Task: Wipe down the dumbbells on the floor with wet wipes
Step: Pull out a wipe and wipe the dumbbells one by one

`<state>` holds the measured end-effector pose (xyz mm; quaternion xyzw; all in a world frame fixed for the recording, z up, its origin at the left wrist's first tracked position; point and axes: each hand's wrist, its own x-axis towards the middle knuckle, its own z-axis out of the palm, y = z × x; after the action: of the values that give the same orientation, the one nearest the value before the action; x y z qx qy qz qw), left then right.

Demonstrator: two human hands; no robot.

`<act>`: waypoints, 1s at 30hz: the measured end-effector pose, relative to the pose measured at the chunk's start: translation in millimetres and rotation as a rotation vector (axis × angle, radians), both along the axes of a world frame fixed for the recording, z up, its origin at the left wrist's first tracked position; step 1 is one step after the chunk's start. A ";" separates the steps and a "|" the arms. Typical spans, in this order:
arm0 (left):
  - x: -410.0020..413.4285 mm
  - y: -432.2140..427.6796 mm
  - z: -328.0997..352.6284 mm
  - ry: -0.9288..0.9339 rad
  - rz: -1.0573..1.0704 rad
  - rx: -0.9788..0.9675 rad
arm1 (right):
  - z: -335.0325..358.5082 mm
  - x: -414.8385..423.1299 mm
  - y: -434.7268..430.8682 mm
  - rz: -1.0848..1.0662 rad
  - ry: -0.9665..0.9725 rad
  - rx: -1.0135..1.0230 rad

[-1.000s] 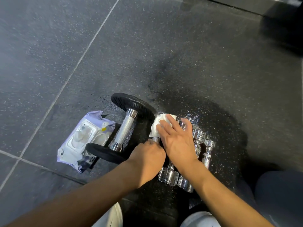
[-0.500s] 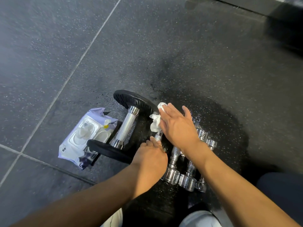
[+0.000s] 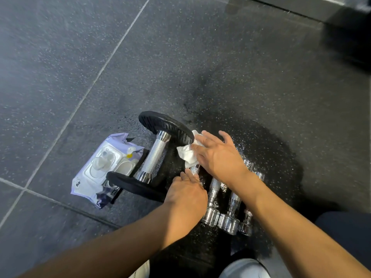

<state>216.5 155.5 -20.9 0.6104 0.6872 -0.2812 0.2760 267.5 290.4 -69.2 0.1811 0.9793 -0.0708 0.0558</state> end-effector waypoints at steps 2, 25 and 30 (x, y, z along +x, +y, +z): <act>-1.3 -0.6 -0.1 -0.003 -0.016 -0.001 | -4.9 16.2 -1.7 -0.094 0.181 0.004; -38.2 -7.3 -6.7 -0.176 0.142 0.165 | 40.1 83.0 -11.7 -0.432 0.370 -0.080; -45.0 2.8 2.1 -0.279 0.314 0.392 | 38.6 79.8 26.4 -0.461 0.280 -0.198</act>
<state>171.5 158.3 -18.8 0.5712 0.7698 -0.0101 0.2847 347.3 316.8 -30.7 0.3809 0.8988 -0.2014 -0.0801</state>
